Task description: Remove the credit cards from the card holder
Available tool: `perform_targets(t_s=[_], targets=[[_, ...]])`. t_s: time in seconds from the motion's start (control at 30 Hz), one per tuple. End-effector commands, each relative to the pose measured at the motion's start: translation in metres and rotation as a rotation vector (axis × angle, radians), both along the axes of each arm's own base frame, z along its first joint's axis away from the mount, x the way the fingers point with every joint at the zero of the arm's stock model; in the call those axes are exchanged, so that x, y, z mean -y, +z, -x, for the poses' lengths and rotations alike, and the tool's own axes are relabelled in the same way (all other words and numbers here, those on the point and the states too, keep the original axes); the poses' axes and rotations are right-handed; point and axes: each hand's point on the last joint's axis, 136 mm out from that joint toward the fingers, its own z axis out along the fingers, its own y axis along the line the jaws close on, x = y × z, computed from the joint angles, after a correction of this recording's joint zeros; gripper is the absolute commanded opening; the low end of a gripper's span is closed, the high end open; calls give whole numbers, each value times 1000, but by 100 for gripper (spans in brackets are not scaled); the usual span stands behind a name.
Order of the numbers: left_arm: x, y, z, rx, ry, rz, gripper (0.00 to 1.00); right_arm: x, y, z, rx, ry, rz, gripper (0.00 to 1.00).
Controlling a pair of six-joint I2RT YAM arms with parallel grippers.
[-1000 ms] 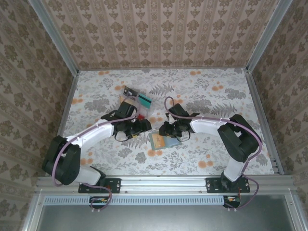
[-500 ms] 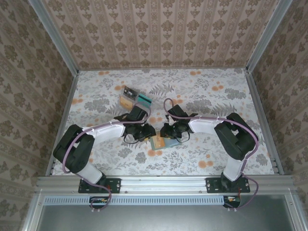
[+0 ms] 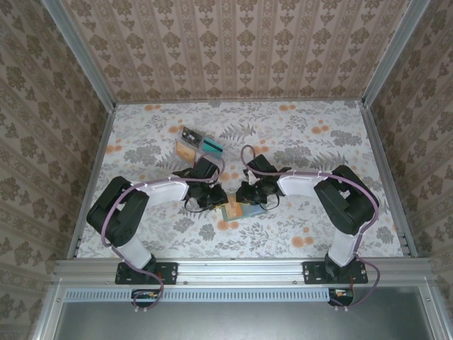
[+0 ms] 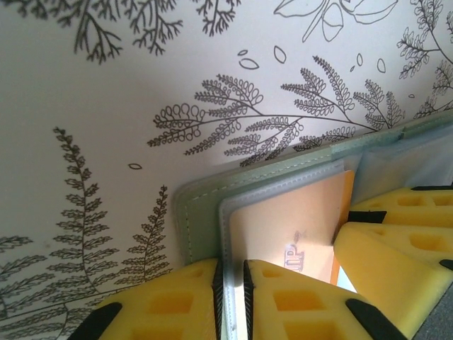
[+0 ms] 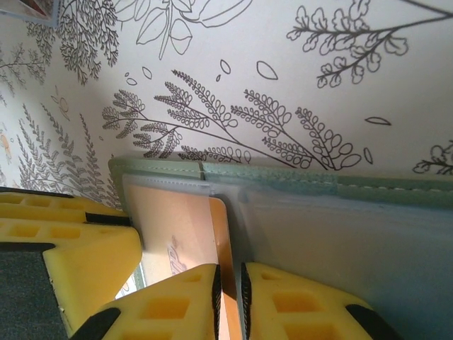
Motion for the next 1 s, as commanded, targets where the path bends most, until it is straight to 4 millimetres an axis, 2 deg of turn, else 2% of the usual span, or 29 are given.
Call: perform_targets(t_s=[0.0, 0.17, 0.4, 0.73, 0.97], targets=[[2, -2, -1, -13, -7, 6, 16, 2, -9, 8, -36, 9, -24, 20], [-4, -10, 3, -37, -3, -15, 15, -2, 1, 4, -26, -1, -104, 19], [-9, -16, 6, -49, -2, -32, 14, 0, 4, 3, -26, -8, -108, 11], [-14, -12, 5, -38, -6, -37, 18, 17, 6, -2, 10, -49, -73, 3], [-16, -14, 6, -44, -3, -42, 18, 21, 6, -2, 17, -56, -79, 3]])
